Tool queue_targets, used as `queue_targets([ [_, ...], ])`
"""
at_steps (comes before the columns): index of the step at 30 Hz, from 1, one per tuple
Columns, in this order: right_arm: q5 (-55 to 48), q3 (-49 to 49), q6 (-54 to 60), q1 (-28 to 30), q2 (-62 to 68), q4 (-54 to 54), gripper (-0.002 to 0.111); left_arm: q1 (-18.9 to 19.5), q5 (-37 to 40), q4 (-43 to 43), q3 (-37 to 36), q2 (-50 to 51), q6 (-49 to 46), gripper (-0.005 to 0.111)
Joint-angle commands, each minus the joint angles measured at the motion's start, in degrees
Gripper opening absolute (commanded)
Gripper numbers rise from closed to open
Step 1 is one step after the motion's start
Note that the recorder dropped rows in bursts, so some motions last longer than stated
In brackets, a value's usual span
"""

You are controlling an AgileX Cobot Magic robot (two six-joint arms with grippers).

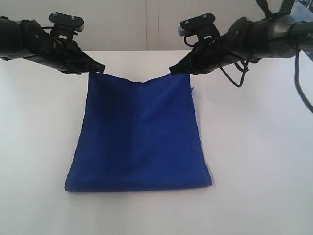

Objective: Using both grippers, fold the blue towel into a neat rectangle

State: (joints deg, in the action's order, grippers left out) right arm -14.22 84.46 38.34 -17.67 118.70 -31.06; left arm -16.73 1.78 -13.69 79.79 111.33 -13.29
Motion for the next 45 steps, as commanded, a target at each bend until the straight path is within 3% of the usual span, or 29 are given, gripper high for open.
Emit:
queue_targets([
  [1, 2.8, 0.4, 0.4, 0.5, 1.7, 0.0, 0.000, 0.1, -1.8, -0.3, 0.3, 1.9, -1.8, 0.000],
  [21, 10.1, 0.4, 0.4, 0.5, 8.0, 0.0, 0.000, 0.1, -11.2, 0.7, 0.3, 7.8, -2.1, 0.000],
  [25, 10.1, 0.4, 0.4, 0.5, 8.3, 0.0, 0.010, 0.1, -11.2, 0.7, 0.2, 8.0, -2.1, 0.000],
  [28, 10.3, 0.4, 0.4, 0.5, 8.3, 0.0, 0.023, 0.1, -11.2, 1.1, 0.2, 8.0, -2.1, 0.008],
  [33, 10.4, 0.4, 0.4, 0.5, 8.3, 0.0, 0.040, 0.1, -11.1, 2.7, 0.2, 8.0, -2.1, 0.041],
  [36, 10.4, 0.4, 0.4, 0.5, 8.2, -0.2, 0.043, 0.1, -11.2, 2.7, 0.2, 8.0, -2.1, 0.055],
  [41, 4.8, 0.4, -2.6, 0.5, 4.9, -0.4, 0.042, 0.4, -9.5, 2.7, 0.2, 7.0, -2.0, 0.058],
  [45, -3.2, 0.4, -6.8, 0.5, 0.7, -0.4, 0.030, 0.6, -1.8, 1.8, 0.2, 3.2, -1.6, 0.056],
])
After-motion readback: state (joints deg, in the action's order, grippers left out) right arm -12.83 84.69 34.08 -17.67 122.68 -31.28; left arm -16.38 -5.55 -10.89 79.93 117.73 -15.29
